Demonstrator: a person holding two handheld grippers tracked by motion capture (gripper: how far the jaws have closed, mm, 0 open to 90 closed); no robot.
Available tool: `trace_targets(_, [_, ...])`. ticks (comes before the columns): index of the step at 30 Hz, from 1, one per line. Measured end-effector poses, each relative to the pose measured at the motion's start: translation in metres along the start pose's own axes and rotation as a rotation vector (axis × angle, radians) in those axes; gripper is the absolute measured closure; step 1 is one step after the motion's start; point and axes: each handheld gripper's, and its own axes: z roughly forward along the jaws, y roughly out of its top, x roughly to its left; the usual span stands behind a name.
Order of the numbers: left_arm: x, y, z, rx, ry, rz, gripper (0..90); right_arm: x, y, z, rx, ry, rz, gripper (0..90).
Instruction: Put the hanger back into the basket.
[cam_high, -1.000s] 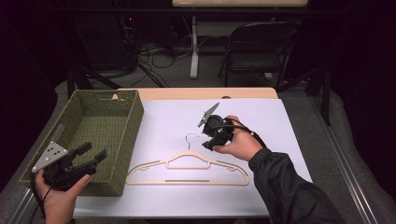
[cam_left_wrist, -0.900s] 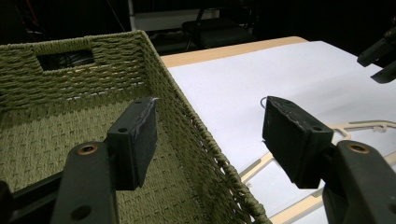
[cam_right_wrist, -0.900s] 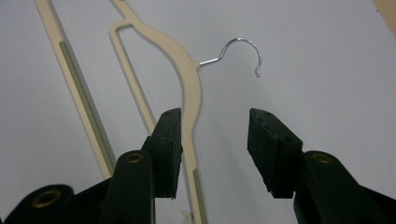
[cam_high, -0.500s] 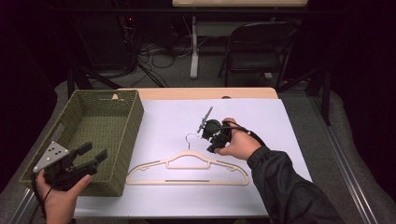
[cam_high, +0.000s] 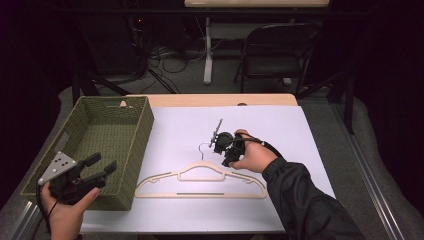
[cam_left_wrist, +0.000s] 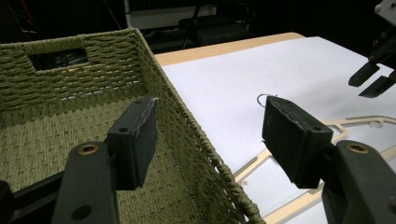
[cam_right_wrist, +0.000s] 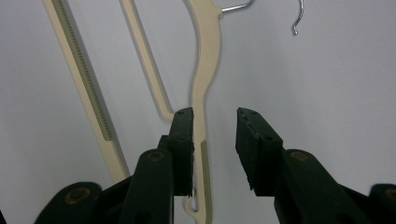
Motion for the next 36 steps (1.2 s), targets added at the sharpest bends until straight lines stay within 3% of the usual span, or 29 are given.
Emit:
trace_targets(8, [0.000,0.000,0.000,-0.001,-0.002,0.000,35.5,0.005,0.005,0.011,0.024,0.027,-0.036,67.3])
trace_targets(14, [0.000,0.000,0.001,0.001,-0.003,0.000,35.4,0.016,0.016,0.028,0.052,0.066,-0.106,70.0])
trace_targets(21, [0.001,-0.001,0.001,0.002,-0.004,0.002,35.5,0.024,0.024,0.044,0.075,0.088,-0.143,69.9])
trace_targets(36, [0.001,-0.001,0.001,0.003,-0.004,0.000,35.5,0.029,0.027,0.063,0.137,0.109,-0.172,71.0])
